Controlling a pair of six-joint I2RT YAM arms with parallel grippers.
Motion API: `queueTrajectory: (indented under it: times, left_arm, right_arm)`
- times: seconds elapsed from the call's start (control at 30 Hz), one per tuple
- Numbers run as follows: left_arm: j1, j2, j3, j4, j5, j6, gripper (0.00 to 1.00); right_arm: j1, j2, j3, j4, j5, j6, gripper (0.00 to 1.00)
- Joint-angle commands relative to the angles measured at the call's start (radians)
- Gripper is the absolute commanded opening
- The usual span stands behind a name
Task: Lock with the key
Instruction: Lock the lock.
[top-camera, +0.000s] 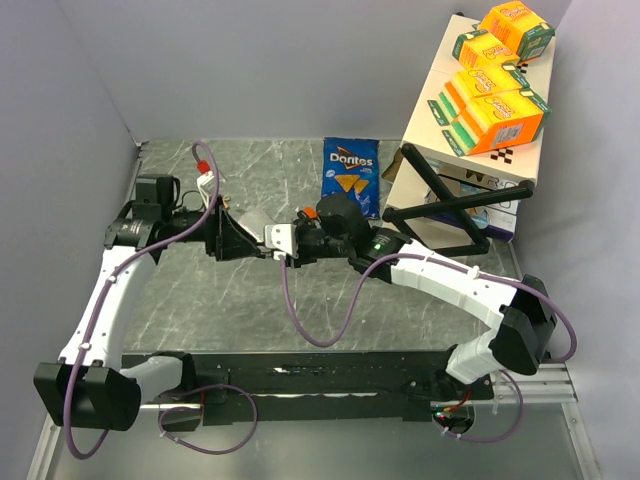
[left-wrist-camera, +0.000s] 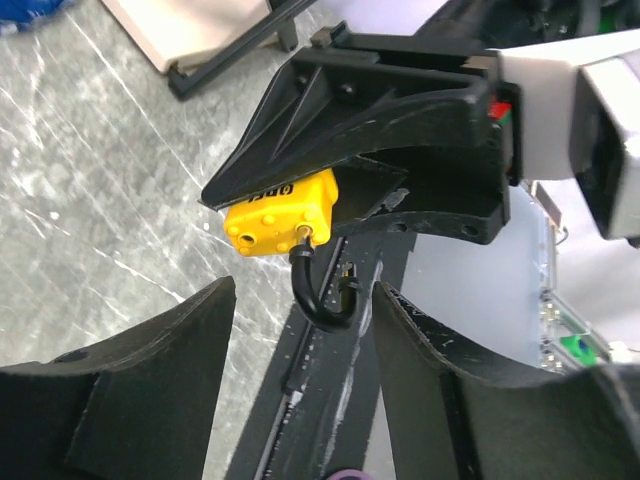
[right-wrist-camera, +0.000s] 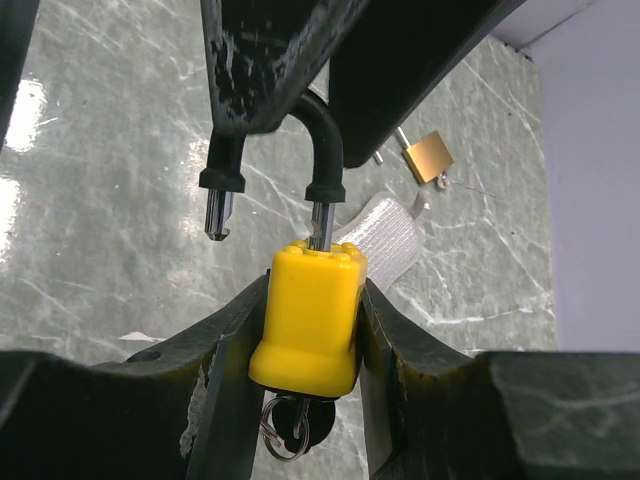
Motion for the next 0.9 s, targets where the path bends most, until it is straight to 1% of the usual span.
queueTrajectory:
  times: [0.0,0.03,0.07,0.1,0.13,0.23,0.4,0.57,0.63,0.67,0.7,0.8,0.87]
  left_arm:
    - [-0.018,0.009,-0.006,0.053,0.004,-0.065,0.6]
    - [-0.021,0.008,-0.007,0.072,0.01,-0.065,0.57]
    - [-0.025,0.008,-0.01,0.082,0.016,-0.117,0.56]
    - [-0.027,0.005,-0.015,0.091,0.028,-0.127,0.54]
    - [-0.029,0.005,-0.021,0.1,0.03,-0.131,0.48]
    - [-0.035,0.008,-0.032,0.108,0.038,-0.147,0.39]
    - [-0.041,0.009,-0.035,0.108,0.025,-0.151,0.37]
    - [-0.042,0.023,-0.027,0.059,0.016,-0.118,0.42]
    - [-0.045,0.025,-0.027,0.053,0.012,-0.111,0.42]
    - [-0.044,0.026,-0.027,0.048,0.015,-0.111,0.41]
    - [-0.044,0.028,-0.026,0.043,0.019,-0.107,0.38]
    - [-0.045,0.031,-0.02,0.033,0.028,-0.096,0.32]
    - [-0.044,0.025,-0.016,0.03,0.028,-0.085,0.32]
  right_arm:
    - [0.006,-0.076,-0.012,0.127,0.003,-0.039,0.0]
    - [0.005,-0.078,-0.016,0.131,0.009,-0.047,0.0]
    - [0.006,-0.08,-0.019,0.137,0.014,-0.048,0.0]
    - [0.005,-0.08,-0.022,0.145,0.017,-0.05,0.0]
    - [0.005,-0.081,-0.026,0.156,0.024,-0.056,0.0]
    - [0.008,-0.084,-0.034,0.156,0.021,-0.062,0.0]
    - [0.006,-0.087,-0.04,0.185,0.026,-0.061,0.0]
    - [0.008,-0.086,-0.04,0.2,0.032,-0.058,0.0]
    - [0.009,-0.081,-0.037,0.197,0.028,-0.053,0.0]
    - [0.011,-0.081,-0.036,0.191,0.02,-0.055,0.0]
    - [0.011,-0.081,-0.036,0.191,0.018,-0.055,0.0]
    - [0.014,-0.083,-0.037,0.191,0.014,-0.055,0.0]
    - [0.017,-0.084,-0.039,0.188,0.012,-0.055,0.0]
